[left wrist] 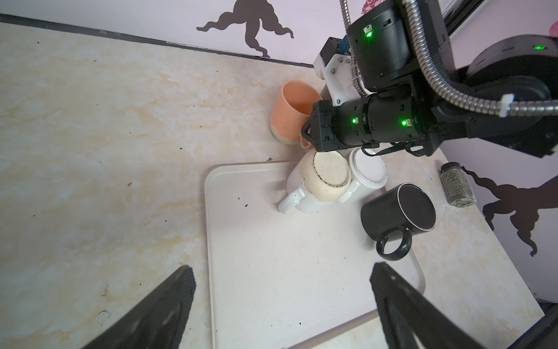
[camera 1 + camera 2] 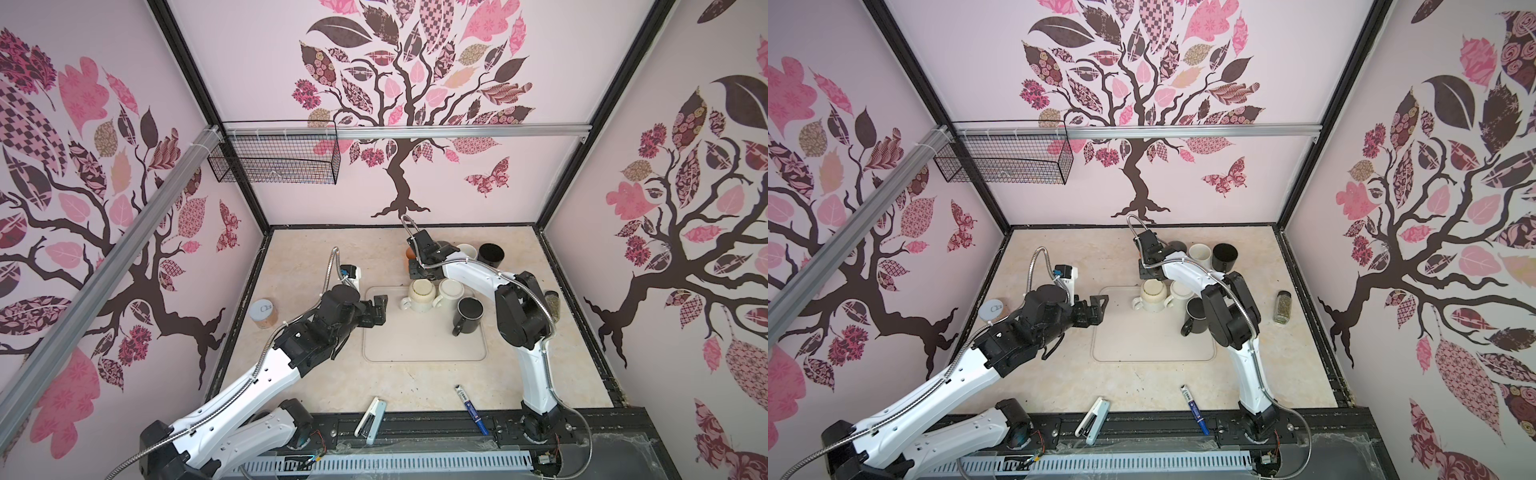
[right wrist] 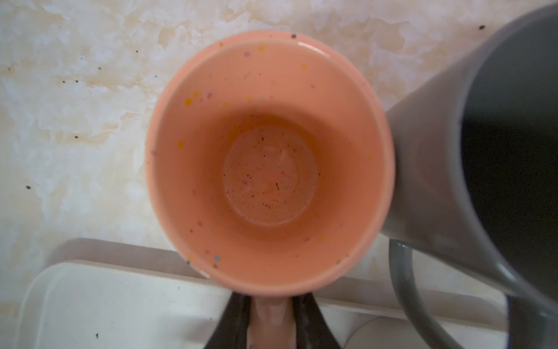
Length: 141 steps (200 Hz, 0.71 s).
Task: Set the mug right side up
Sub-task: 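Lower the peach mug upright onto the table with right gripper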
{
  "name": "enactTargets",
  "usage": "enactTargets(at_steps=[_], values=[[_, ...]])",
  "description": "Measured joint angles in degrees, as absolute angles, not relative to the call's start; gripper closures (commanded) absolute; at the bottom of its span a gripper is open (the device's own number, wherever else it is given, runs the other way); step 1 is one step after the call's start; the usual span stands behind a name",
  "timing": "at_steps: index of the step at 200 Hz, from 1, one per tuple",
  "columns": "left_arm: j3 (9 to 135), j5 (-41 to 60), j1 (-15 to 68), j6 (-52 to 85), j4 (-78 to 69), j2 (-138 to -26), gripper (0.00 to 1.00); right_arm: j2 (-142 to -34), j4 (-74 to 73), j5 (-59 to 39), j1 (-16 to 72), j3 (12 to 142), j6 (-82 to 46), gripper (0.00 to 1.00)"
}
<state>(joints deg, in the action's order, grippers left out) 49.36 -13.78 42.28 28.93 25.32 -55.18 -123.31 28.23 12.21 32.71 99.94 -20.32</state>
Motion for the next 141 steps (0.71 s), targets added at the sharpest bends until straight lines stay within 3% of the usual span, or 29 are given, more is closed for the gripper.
enactTargets(at_steps=[45,77,141], values=[[49.34,-13.80,42.26,28.93,25.28,-55.18,0.06,-123.31,27.31,12.40,32.71,99.33,-20.38,1.00],[49.28,-13.80,42.24,28.93,25.17,-55.18,0.05,-123.31,26.57,12.86,32.71,98.83,-20.58,0.82],[48.93,-13.37,42.24,28.88,24.93,-55.16,0.04,-123.13,24.99,12.93,32.71,98.80,-21.06,0.58]])
